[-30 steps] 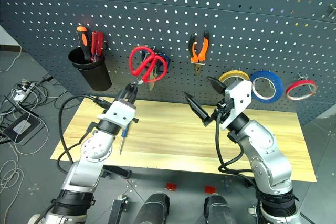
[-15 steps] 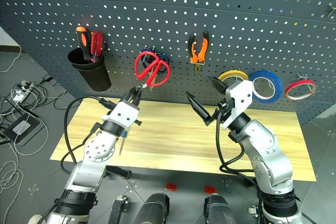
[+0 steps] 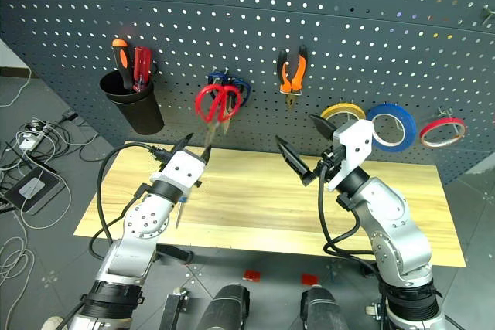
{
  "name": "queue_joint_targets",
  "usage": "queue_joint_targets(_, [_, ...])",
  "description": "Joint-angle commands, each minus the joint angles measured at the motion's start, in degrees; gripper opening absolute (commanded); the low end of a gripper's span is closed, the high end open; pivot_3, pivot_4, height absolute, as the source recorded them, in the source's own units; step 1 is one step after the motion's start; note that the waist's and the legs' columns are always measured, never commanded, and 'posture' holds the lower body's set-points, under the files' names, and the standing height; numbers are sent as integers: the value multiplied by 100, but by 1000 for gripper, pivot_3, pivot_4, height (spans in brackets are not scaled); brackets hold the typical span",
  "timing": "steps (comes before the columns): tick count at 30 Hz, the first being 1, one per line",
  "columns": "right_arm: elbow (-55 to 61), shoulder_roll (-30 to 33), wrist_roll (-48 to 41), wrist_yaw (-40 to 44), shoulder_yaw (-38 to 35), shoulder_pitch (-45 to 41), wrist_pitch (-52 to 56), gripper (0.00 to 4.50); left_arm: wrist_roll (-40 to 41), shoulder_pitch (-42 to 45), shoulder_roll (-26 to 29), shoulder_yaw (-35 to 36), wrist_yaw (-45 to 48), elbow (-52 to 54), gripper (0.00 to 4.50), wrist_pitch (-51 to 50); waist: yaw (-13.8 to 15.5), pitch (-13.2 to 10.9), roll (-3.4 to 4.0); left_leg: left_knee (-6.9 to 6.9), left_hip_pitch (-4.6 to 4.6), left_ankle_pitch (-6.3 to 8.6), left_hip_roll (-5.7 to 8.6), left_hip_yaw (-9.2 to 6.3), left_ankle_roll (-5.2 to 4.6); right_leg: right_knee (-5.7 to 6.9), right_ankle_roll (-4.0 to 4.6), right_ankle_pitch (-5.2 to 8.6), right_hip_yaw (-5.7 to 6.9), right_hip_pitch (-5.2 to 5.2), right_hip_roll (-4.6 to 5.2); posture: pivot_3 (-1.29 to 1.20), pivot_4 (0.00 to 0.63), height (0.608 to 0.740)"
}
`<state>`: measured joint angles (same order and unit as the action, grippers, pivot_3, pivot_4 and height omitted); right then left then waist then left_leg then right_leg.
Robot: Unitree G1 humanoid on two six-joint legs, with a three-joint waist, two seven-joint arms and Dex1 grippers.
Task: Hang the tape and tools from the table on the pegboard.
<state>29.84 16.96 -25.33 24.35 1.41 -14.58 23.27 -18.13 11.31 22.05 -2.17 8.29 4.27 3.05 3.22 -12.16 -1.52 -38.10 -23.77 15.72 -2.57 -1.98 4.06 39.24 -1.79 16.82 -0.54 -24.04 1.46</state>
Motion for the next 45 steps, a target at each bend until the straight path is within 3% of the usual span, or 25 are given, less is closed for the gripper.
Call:
queue_joint_targets(1, [157,59,-3,78,21,29,-60,4500,26,-137,-15,66,-11,304,3512,-43,-3,0,0,0,0,0,0,1,-1,0,0,0,-1,0,0,121,221,740])
queue_joint_targets(4, [204,91,-43,134,36,71,-28,4500,-4,-309,-40,120,-44,346,4411,-267,-8,-1,1,1,3,4,-1,5,-8,0,0,0,-6,0,-1,120,234,740])
queue_joint_targets(5, [224,123,-65,190,71,105,-19,4500,42,-424,-116,209,-92,369,4482,-511,-8,-1,1,0,4,5,-2,5,-8,0,0,0,-7,0,-2,119,246,740])
queue_joint_targets(12, [216,504,-193,926,608,172,163,4500,226,-1107,-422,714,-185,647,4482,-1874,-30,-69,4,0,15,13,-6,7,-23,2,1,1,-16,6,-8,146,305,740])
queue_joint_targets(15, [111,561,33,997,943,38,251,4500,448,-1069,-454,1052,-156,659,4482,-2509,-24,-211,5,3,64,17,-5,-2,-30,-12,3,2,-9,65,-7,161,338,740])
queue_joint_targets(24, [-6,212,636,650,1626,-633,636,4500,1147,-69,-173,1459,276,208,4482,-3619,-22,-706,4,-6,82,25,-3,-23,-43,3,6,5,-10,81,-9,166,451,740])
queue_joint_targets(31, [-68,90,727,551,1631,-836,878,4500,1697,808,-23,1494,648,-810,4482,-4128,-33,-1019,4,-12,82,24,-4,-32,-42,31,6,5,-20,64,-8,156,479,740])
queue_joint_targets(40, [68,108,785,491,1544,-789,1106,4500,2081,1070,66,1550,663,-1353,4482,-4398,-56,-1175,-7,-13,73,22,-9,-25,-39,46,5,6,-27,40,-8,133,488,740])
queue_joint_targets(45, [105,105,799,476,1526,-746,1172,4500,2116,1111,166,1431,685,-1449,3242,-4281,-65,-1188,-6,-9,73,20,-9,-23,-35,44,4,6,-30,38,-8,133,489,740])
